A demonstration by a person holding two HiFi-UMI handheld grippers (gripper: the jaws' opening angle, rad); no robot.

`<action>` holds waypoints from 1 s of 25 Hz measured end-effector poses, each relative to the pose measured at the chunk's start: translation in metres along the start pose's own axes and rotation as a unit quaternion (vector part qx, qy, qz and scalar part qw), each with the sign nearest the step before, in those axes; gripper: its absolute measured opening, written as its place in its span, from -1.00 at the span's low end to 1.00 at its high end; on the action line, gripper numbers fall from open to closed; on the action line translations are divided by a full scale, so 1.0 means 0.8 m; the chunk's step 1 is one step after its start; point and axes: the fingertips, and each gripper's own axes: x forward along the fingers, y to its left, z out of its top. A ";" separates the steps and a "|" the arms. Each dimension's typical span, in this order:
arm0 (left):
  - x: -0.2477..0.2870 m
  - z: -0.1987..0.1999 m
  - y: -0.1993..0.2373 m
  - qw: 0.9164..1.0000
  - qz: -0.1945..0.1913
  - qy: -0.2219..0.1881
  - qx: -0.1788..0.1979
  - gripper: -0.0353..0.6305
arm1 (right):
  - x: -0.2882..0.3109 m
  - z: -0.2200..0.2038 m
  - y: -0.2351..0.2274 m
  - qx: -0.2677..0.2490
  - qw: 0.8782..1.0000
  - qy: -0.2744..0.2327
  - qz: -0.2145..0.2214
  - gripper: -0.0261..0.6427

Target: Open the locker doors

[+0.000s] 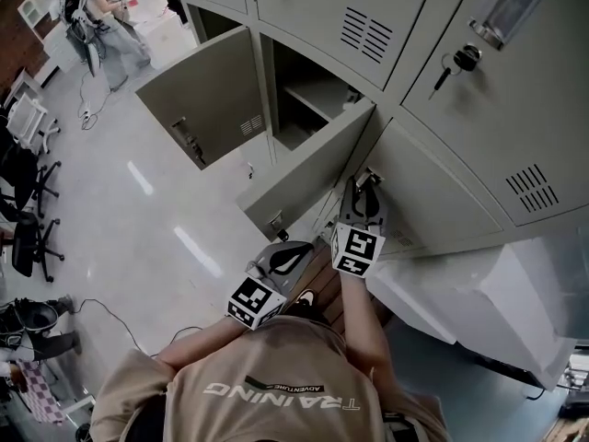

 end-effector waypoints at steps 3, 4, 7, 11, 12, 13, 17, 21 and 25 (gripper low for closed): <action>0.000 -0.002 0.006 1.000 0.004 0.004 0.002 -0.87 | -0.012 0.001 0.007 -0.001 1.000 -0.004 0.009 -0.66; -0.001 -0.003 0.008 1.000 0.006 0.005 0.003 -0.87 | -0.017 0.001 0.009 -0.002 1.000 -0.005 0.013 -0.66; -0.006 -0.004 0.010 1.000 0.007 0.006 0.003 -0.87 | -0.041 0.000 0.022 0.000 1.000 -0.004 0.030 -0.71; -0.024 -0.005 -0.002 1.000 -0.020 0.002 0.011 -0.87 | -0.090 -0.001 0.045 0.006 0.998 -0.010 0.056 -0.72; -0.030 -0.007 -0.006 0.999 -0.030 0.002 0.014 -0.87 | -0.105 -0.002 0.051 0.007 0.998 -0.015 0.063 -0.72; -0.036 -0.009 -0.009 0.999 -0.041 0.004 0.016 -0.87 | -0.121 -0.004 0.057 0.008 0.997 -0.020 0.072 -0.72; -0.067 -0.018 -0.026 0.996 -0.081 0.007 0.029 -0.87 | -0.194 -0.012 0.070 0.007 0.994 -0.041 0.096 -0.72; -0.089 -0.029 -0.042 0.993 -0.110 0.014 0.033 -0.87 | -0.260 -0.017 0.063 0.003 0.995 -0.056 0.087 -0.72; -0.107 -0.038 -0.069 0.991 -0.129 0.019 0.038 -0.87 | -0.316 -0.030 0.044 -0.010 0.998 -0.048 0.047 -0.75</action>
